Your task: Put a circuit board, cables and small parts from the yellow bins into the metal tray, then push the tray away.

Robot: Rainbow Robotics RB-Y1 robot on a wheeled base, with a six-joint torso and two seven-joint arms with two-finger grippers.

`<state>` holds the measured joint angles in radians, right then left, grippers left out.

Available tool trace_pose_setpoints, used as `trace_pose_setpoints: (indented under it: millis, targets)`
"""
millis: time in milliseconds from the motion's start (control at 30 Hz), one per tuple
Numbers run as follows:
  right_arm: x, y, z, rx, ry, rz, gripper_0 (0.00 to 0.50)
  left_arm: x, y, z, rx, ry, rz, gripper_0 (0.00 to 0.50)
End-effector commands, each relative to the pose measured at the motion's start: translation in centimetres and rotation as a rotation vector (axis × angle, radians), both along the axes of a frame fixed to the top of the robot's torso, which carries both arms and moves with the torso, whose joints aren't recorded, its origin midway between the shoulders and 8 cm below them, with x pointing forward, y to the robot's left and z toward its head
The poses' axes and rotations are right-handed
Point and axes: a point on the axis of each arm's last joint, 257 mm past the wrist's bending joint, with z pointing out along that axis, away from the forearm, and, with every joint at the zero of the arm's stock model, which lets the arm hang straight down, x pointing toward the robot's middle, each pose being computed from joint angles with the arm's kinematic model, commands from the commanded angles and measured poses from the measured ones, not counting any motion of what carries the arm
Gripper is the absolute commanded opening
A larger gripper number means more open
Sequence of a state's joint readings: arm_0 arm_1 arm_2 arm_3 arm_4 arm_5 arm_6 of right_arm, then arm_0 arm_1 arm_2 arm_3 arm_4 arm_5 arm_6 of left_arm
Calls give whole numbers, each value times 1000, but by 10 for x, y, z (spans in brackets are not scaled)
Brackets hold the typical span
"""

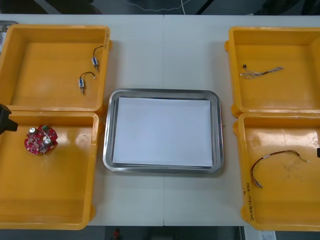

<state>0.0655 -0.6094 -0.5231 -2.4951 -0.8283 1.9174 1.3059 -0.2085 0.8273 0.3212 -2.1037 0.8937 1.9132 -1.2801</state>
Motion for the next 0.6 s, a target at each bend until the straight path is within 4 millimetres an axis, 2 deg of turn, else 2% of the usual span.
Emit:
trace_pose_setpoints:
  millis: [33, 267, 367, 600]
  targets:
    - [-4, 2, 16, -11, -5, 0, 500, -13, -5, -17, 85, 67, -171, 500]
    - [-2, 19, 22, 119, 0, -71, 500, -20, -15, -32, 95, 112, -228, 500]
    - [4, 28, 23, 169, 3, -108, 500, -31, -12, -42, 110, 151, -268, 500]
    - [19, 41, 25, 263, 13, -180, 500, -29, -7, -51, 139, 114, -359, 500]
